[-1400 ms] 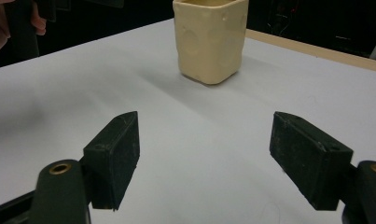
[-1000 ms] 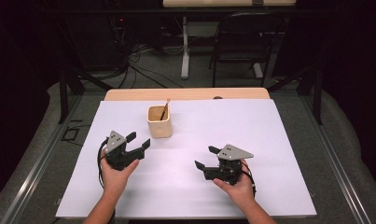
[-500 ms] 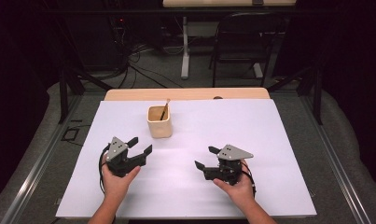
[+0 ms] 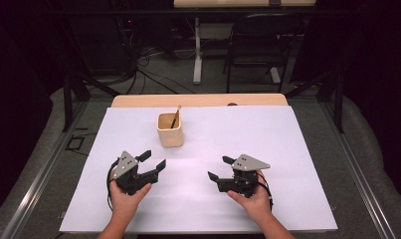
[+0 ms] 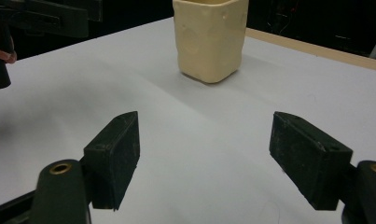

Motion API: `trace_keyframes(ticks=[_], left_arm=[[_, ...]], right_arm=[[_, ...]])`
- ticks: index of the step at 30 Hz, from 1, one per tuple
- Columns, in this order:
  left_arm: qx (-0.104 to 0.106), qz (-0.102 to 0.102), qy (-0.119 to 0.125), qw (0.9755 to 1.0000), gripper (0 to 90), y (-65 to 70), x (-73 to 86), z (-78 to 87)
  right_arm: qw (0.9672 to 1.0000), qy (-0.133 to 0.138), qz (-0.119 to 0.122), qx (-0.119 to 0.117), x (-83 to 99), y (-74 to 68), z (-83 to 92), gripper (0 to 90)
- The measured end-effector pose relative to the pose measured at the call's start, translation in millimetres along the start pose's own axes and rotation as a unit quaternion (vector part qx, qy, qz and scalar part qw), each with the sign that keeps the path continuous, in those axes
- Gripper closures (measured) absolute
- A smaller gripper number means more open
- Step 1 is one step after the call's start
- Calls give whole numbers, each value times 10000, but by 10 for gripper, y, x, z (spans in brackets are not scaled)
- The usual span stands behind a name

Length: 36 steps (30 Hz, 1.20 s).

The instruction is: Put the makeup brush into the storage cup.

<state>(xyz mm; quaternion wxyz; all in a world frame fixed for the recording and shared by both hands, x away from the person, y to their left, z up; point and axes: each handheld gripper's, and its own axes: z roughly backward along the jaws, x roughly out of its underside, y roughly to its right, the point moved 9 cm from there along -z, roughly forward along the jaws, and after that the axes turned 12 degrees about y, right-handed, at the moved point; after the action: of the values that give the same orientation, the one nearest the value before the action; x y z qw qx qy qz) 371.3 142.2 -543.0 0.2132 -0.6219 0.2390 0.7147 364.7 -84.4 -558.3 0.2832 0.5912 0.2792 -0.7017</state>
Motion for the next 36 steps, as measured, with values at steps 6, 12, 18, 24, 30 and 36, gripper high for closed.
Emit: trace_keyframes(ticks=[6,12,18,24,30,36], left_arm=[[83,-38,5,10000,336,59,27,21],[185,-83,-11,9998,336,129,67,21],[248,-74,12,9997,336,168,90,24],[276,-75,-38,9996,336,188,142,25],[261,-113,-74,9996,336,178,168,22],[271,-99,-106,9995,335,183,192,15]], right_arm=[[10000,-3,-28,2,-1,-2,3,243],[10000,-55,-4,9,11,7,8,244],[10000,-45,-20,1,11,8,8,244],[10000,-33,-22,11,14,19,8,245],[10000,-43,-41,15,25,26,6,245],[10000,-60,-11,23,39,34,-1,245]])
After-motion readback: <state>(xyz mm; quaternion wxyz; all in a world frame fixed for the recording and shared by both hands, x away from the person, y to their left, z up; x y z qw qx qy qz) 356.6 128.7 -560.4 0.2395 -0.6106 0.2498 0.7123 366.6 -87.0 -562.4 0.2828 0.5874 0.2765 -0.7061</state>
